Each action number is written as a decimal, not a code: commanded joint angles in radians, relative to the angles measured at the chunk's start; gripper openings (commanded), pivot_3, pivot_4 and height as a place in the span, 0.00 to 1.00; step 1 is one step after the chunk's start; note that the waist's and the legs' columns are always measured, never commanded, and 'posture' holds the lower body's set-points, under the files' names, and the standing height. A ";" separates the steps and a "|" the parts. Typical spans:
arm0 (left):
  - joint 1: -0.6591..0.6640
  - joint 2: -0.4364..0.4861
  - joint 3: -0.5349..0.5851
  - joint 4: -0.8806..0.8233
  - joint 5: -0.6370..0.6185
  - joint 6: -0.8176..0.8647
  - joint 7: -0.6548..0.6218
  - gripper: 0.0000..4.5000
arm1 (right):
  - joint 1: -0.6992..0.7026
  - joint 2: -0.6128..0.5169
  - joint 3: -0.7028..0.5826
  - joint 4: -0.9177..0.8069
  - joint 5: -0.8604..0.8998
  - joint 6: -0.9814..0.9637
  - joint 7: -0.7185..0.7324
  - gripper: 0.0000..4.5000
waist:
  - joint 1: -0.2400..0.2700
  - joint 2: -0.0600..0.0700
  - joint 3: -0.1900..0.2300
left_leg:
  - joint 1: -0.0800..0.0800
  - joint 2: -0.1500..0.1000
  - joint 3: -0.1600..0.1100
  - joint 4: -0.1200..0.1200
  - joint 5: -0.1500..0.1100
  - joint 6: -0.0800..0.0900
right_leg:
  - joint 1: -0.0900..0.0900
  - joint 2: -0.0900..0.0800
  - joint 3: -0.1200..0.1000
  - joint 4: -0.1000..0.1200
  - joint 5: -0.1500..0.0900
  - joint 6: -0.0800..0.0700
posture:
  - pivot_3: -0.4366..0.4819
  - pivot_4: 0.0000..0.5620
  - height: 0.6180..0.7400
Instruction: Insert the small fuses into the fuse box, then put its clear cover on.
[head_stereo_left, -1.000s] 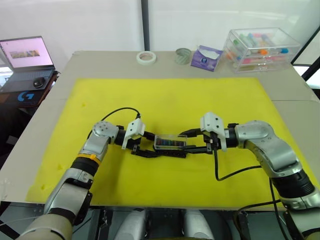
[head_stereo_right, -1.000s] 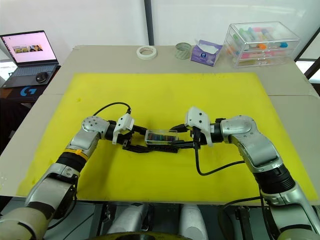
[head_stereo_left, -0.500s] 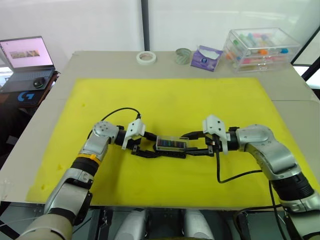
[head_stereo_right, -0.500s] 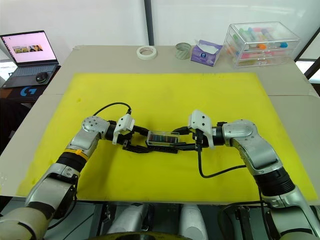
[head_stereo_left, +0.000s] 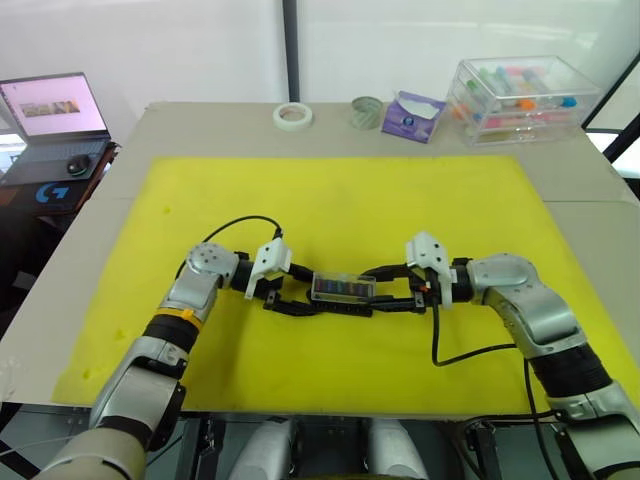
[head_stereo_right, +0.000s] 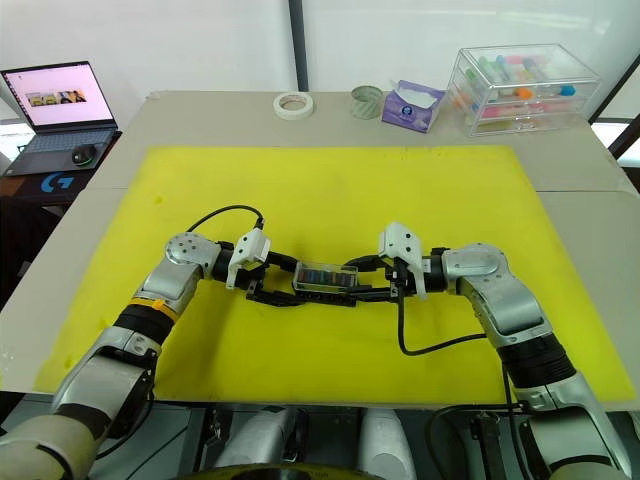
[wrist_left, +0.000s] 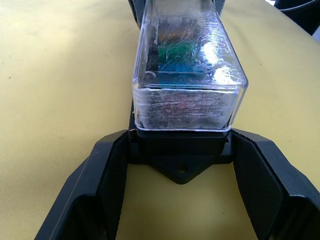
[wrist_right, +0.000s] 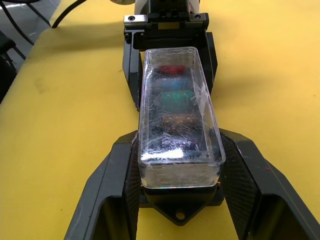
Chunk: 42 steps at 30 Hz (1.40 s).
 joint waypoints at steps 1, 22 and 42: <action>0.001 0.004 0.021 -0.037 -0.013 -0.008 -0.003 0.61 | -0.003 -0.003 -0.002 0.023 0.000 0.030 0.013 0.41 | 0.000 0.000 0.000 | 0.000 0.000 0.000 0.000 0.000 0.000 | 0.000 0.000 0.000 0.000 0.000 0.000 | 0.48 0.27 1.00; 0.021 0.010 0.020 -0.061 -0.009 -0.008 0.013 0.61 | 0.050 -0.040 -0.004 -0.031 -0.013 0.011 0.000 0.41 | 0.000 0.000 0.000 | 0.000 0.000 0.000 0.000 0.000 0.000 | 0.000 0.000 0.000 0.000 0.000 0.000 | 0.48 0.27 1.00; 0.031 0.002 0.014 -0.073 -0.004 -0.016 0.023 0.61 | 0.014 -0.009 0.074 0.052 -0.072 -0.014 0.021 0.41 | -0.002 -0.001 -0.002 | 0.002 0.000 0.000 0.000 0.000 0.000 | 0.002 0.000 0.000 0.000 0.000 0.000 | 0.48 0.27 1.00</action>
